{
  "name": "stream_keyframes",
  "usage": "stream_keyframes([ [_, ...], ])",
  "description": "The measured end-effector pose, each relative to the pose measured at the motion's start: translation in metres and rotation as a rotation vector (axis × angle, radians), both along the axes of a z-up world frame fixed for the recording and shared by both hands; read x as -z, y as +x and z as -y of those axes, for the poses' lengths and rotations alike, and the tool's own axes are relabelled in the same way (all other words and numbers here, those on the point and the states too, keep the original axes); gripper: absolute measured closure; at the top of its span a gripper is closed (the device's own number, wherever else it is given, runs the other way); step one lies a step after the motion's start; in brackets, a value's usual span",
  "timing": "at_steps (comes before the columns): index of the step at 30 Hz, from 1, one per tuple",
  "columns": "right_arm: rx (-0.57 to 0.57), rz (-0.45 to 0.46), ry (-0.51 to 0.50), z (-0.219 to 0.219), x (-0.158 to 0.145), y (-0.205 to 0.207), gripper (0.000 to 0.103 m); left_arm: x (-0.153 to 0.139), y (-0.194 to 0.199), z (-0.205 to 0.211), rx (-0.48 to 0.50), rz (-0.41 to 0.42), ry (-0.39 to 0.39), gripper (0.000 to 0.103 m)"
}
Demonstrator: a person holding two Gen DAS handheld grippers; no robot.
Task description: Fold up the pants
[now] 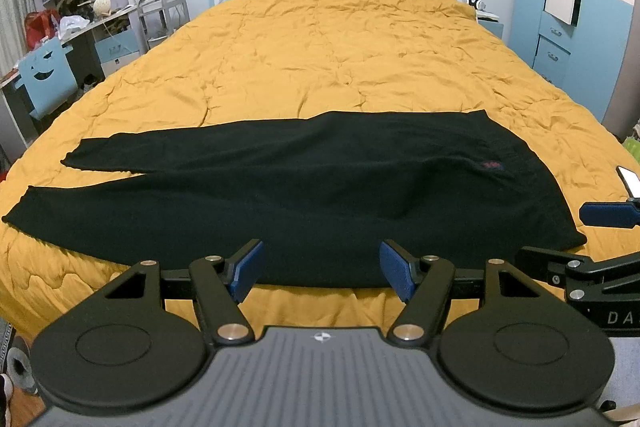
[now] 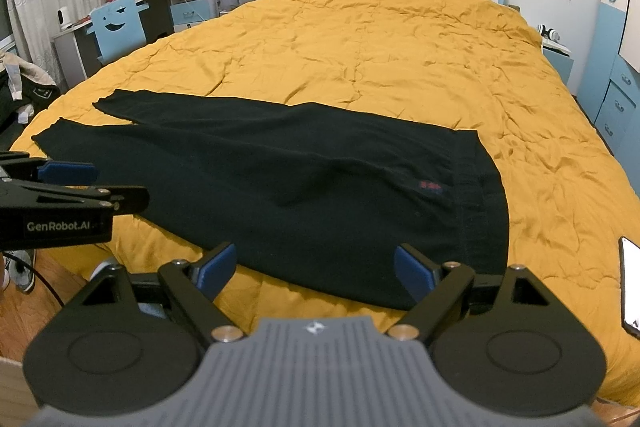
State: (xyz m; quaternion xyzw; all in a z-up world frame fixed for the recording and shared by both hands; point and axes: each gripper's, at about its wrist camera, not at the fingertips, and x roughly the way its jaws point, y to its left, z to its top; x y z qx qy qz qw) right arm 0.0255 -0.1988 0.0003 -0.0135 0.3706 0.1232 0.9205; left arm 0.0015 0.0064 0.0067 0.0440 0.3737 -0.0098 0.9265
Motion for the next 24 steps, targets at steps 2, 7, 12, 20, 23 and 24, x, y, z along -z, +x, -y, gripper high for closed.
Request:
stream_keyframes([
  [2,0.0,0.001,0.0,0.0,0.0,0.0,0.021,0.0,0.0,0.0,0.0,0.0,0.0,0.025],
  [7,0.002,-0.005,0.001,0.0,0.001,0.003,0.021,0.005,0.0,0.002,0.002,0.0,-0.002,0.025],
  [12,0.003,-0.006,-0.003,0.001,0.002,0.006,0.021,0.011,0.0,-0.005,-0.001,-0.004,-0.016,0.025],
  [20,-0.058,0.121,-0.029,0.028,0.002,0.016,0.021,0.011,0.014,-0.029,0.011,0.046,0.003,0.032],
  [23,-0.082,0.15,-0.067,0.047,0.009,0.025,0.021,0.008,0.021,-0.047,0.019,0.072,0.037,0.034],
  [24,-0.095,0.141,-0.099,0.052,0.014,0.03,0.021,0.008,0.024,-0.053,0.025,0.074,0.046,0.034],
])
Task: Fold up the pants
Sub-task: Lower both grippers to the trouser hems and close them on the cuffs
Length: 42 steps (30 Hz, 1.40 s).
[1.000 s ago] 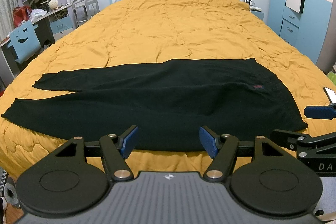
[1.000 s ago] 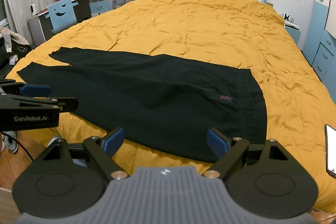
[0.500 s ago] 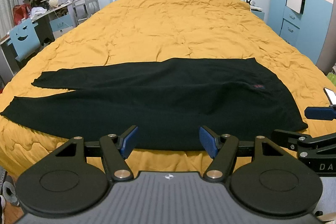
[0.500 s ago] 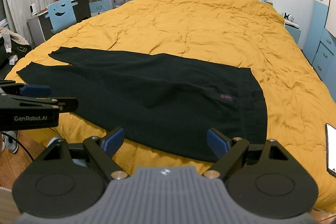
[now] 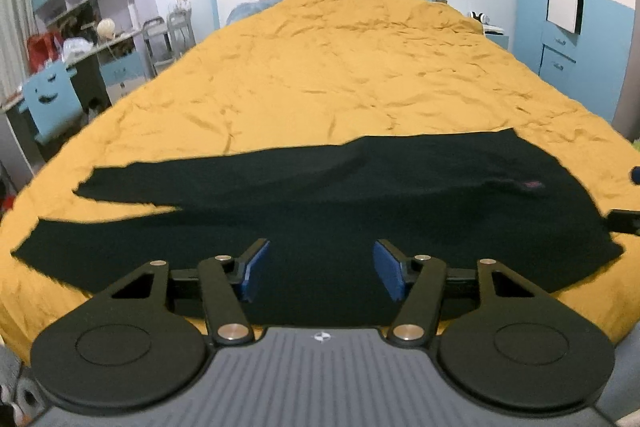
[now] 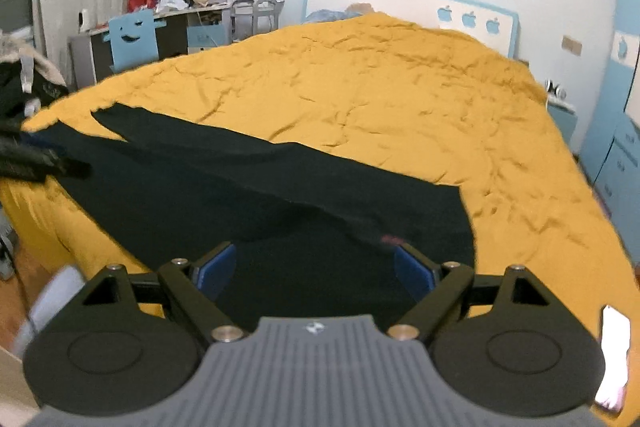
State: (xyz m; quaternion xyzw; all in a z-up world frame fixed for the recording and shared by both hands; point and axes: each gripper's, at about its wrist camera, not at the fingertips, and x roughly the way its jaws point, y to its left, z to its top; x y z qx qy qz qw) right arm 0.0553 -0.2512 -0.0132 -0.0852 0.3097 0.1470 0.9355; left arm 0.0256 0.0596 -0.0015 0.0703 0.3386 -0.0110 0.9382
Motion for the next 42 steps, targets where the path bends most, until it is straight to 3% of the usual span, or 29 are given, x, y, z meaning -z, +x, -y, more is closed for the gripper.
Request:
stream_keyframes([
  [3,-0.044,-0.038,-0.087,0.012,0.016,0.011,0.023,0.002,0.009,-0.019,0.021,0.013,0.044,0.041],
  [7,-0.098,-0.116,-0.099,0.032,0.036,0.018,0.044,0.013,0.019,-0.044,0.069,0.033,0.183,0.041],
  [10,-0.133,-0.165,-0.114,0.039,0.05,0.021,0.05,0.032,0.025,-0.072,0.11,-0.011,0.271,0.042],
  [16,-0.234,-0.207,-0.239,0.033,0.072,0.016,0.051,0.06,0.038,-0.123,0.118,-0.138,0.38,0.042],
  [18,-0.249,-0.226,-0.279,0.032,0.078,0.017,0.055,0.067,0.039,-0.139,0.1,-0.166,0.432,0.042],
  [28,-0.287,-0.251,-0.408,0.028,0.089,0.023,0.059,0.087,0.047,-0.193,-0.013,-0.243,0.708,0.042],
  [34,-0.308,-0.218,-0.529,0.019,0.099,0.021,0.059,0.124,0.068,-0.182,0.056,-0.273,0.959,0.042],
  [36,-0.321,-0.202,-0.553,0.018,0.101,0.018,0.059,0.13,0.076,-0.18,0.044,-0.268,0.968,0.047],
  [39,-0.352,-0.177,-0.597,0.015,0.103,0.011,0.06,0.132,0.082,-0.182,0.016,-0.26,0.92,0.069],
  [40,-0.363,-0.171,-0.605,0.014,0.102,0.009,0.061,0.131,0.081,-0.185,0.008,-0.265,0.891,0.083],
  [42,-0.388,-0.154,-0.619,0.014,0.103,0.007,0.064,0.124,0.08,-0.191,-0.032,-0.271,0.824,0.091],
])
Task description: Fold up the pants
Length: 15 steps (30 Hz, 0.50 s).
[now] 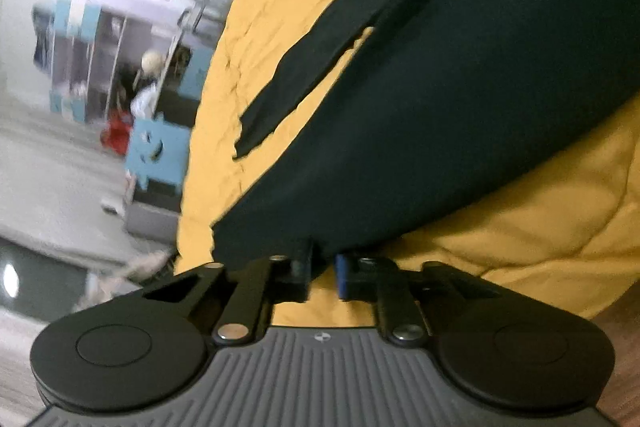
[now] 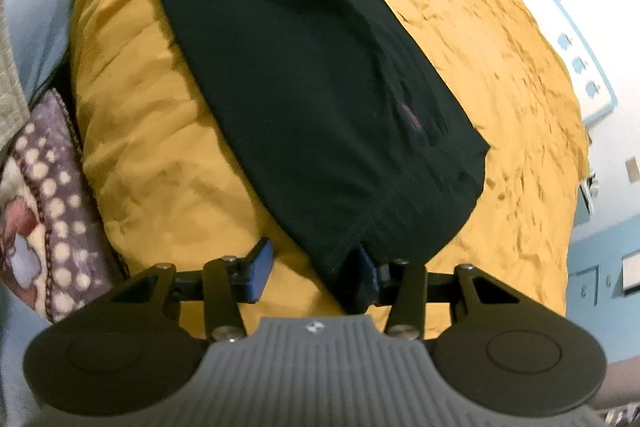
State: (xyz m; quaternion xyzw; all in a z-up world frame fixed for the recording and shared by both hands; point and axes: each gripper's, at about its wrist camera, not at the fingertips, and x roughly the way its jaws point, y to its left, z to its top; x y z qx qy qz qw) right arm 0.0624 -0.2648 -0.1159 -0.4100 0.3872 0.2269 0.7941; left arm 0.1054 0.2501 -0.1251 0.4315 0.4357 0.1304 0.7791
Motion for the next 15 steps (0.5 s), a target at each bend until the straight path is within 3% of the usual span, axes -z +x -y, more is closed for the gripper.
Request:
stream_keyframes([
  [4,-0.066,0.047,-0.061,-0.004,0.003,-0.008,0.076,-0.022,-0.001,-0.002,-0.092,0.079,-0.108,0.101],
  [10,-0.185,0.117,-0.15,-0.009,0.009,-0.026,0.072,-0.041,0.008,0.002,-0.16,0.126,-0.164,0.102],
  [14,-0.198,0.142,-0.148,-0.006,0.013,-0.029,0.103,-0.051,0.016,0.003,-0.199,0.144,-0.19,0.102],
  [15,-0.185,0.146,-0.118,-0.004,0.008,-0.028,0.103,-0.054,0.019,0.002,-0.213,0.154,-0.204,0.102],
])
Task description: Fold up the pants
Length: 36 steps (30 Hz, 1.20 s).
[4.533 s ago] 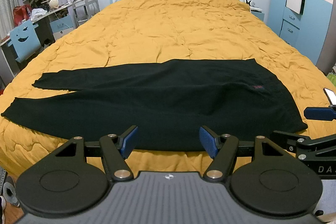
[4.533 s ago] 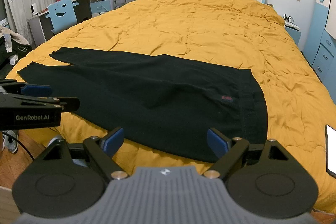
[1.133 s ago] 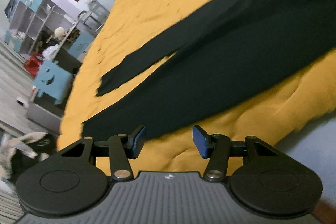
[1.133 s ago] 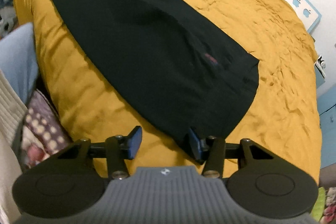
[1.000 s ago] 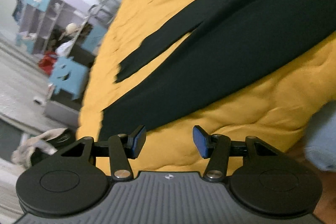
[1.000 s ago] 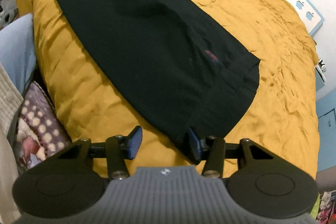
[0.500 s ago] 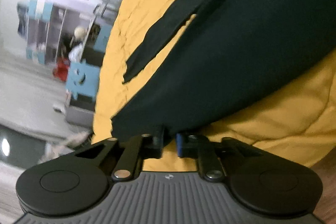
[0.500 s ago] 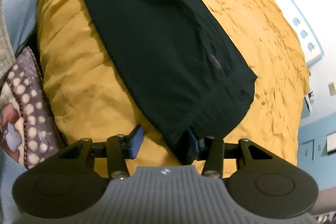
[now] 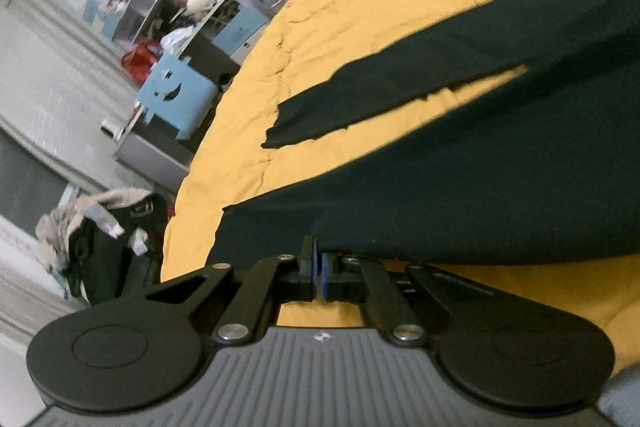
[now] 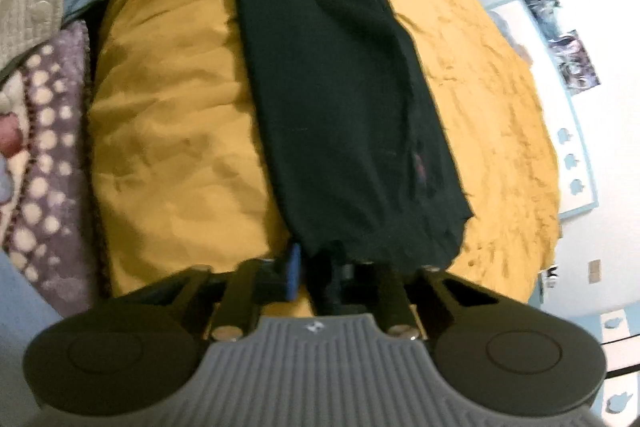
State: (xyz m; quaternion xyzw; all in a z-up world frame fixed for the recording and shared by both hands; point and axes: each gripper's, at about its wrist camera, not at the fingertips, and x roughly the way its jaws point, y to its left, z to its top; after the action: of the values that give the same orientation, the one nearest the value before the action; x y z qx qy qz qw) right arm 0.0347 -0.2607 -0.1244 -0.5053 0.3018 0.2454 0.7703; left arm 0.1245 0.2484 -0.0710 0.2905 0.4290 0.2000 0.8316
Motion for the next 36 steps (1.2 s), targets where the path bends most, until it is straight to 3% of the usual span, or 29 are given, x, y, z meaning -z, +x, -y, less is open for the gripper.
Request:
stream_keyframes([
  [10,0.173,0.095,0.269,0.028,-0.064,0.055,0.103,-0.04,0.034,0.001,-0.122,0.087,-0.08,0.102],
  [15,0.243,0.117,0.355,0.036,-0.093,0.117,0.103,-0.059,0.073,0.002,-0.19,0.136,-0.091,0.102],
  [20,0.303,0.099,0.399,0.042,-0.102,0.188,0.103,-0.068,0.118,0.005,-0.223,0.151,-0.091,0.102],
  [26,0.363,0.049,0.393,0.035,-0.083,0.281,0.103,-0.054,0.174,0.009,-0.233,0.116,-0.059,0.102],
  [36,0.443,-0.159,0.367,0.034,-0.008,0.392,0.103,0.014,0.254,0.018,-0.201,-0.024,0.033,0.102],
])
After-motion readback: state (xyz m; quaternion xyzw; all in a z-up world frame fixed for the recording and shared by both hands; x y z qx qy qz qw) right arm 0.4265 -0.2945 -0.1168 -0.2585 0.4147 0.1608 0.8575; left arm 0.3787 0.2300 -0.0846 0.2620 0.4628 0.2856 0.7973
